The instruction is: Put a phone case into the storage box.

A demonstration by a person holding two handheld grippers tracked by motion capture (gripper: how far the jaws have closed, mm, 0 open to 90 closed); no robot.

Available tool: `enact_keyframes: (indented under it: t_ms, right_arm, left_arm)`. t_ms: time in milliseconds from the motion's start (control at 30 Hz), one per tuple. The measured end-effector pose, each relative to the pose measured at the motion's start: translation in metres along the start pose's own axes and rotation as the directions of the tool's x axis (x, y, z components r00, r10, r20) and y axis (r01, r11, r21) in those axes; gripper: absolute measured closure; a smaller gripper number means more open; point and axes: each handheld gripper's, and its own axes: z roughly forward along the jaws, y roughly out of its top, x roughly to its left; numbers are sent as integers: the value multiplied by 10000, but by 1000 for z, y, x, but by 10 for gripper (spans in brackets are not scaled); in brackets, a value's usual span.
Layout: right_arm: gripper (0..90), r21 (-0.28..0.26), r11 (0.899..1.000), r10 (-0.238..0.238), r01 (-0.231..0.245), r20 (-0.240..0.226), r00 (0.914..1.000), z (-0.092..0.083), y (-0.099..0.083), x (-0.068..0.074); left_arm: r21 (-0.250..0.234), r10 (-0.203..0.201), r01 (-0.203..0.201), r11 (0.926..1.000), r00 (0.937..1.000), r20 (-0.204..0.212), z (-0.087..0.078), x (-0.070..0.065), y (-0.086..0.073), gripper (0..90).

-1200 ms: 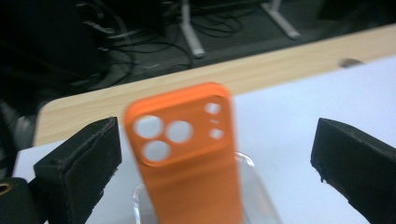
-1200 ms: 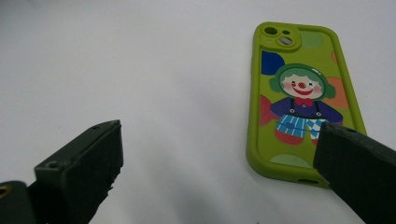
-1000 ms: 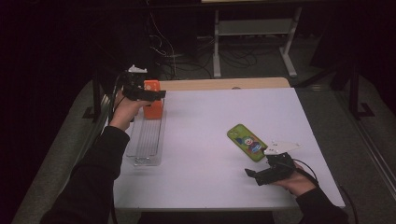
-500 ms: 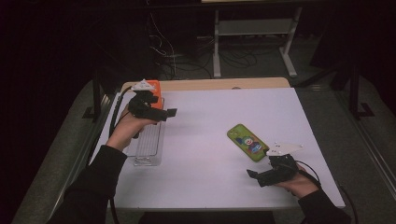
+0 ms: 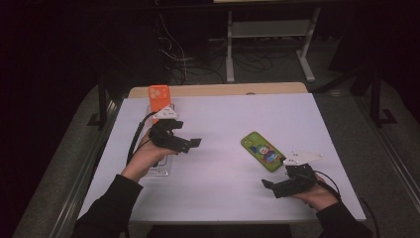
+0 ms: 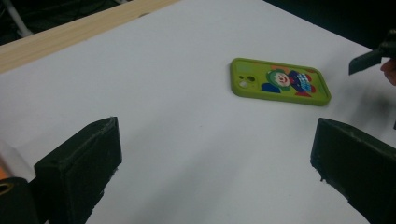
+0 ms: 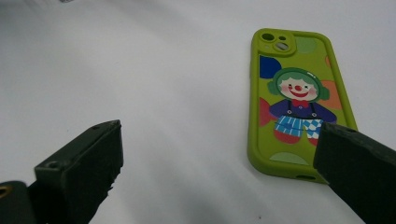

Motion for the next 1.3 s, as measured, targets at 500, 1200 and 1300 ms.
enact_keyframes:
  t_ms: [500,1200,1300]
  right_arm:
    - [9,44,10000,-4,4,0,10000,7,5,-5]
    - [9,272,9980,557,-566,322,9979,-3,28,-8]
    - [9,321,9981,511,-523,361,9980,-4,34,-10]
  left_arm:
    - [535,1069,-1107,9924,9918,693,23,-48,-33,14]
    - [954,1079,-1180,9884,9886,1047,32,-56,-69,14]
    - [999,1101,-1204,9877,9886,1023,32,-52,-69,14]
